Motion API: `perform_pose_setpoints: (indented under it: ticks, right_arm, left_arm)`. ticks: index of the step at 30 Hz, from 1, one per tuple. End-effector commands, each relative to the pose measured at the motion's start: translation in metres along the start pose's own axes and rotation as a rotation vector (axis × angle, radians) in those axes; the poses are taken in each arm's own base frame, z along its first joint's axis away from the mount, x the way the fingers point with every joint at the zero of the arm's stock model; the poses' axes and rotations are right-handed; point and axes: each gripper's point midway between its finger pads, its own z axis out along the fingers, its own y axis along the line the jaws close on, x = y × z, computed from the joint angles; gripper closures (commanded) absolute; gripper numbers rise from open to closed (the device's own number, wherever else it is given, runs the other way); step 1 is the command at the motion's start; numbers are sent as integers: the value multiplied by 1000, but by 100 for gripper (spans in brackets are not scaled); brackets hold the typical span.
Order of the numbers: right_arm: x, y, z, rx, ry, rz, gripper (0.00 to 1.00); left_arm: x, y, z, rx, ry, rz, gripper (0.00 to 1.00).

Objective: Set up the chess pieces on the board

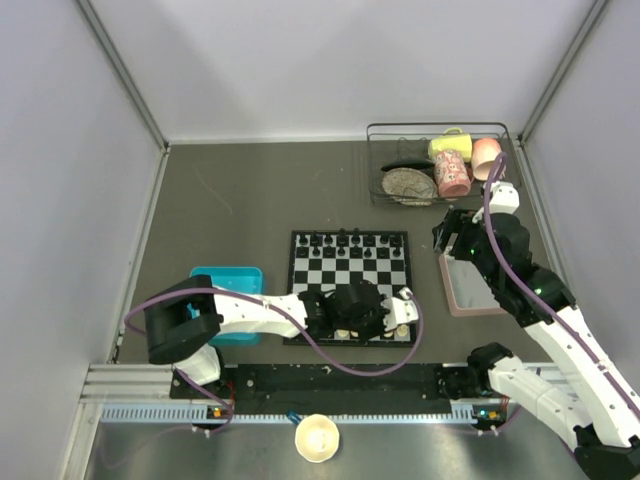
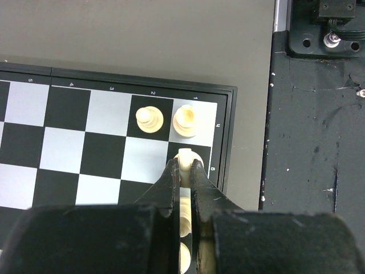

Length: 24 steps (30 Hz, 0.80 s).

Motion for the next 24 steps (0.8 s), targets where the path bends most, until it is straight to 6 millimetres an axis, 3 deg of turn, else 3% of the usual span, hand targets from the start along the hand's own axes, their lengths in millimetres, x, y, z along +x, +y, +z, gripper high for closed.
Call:
perform_pose_setpoints:
  ticks: [1,16,24]
  right_arm:
    - [-3,2,-1,-11,-17,10,26]
    - [-3,1,-3,-8,-19,11,26]
    - [-2,1,-1,-6,-13,13,26]
  left_arm:
    - [-7,1,4,-13,-37,3,100]
    - [-6,2,9,-15,-35,1,100]
    - [-4,6,5,-36,-15,13,94]
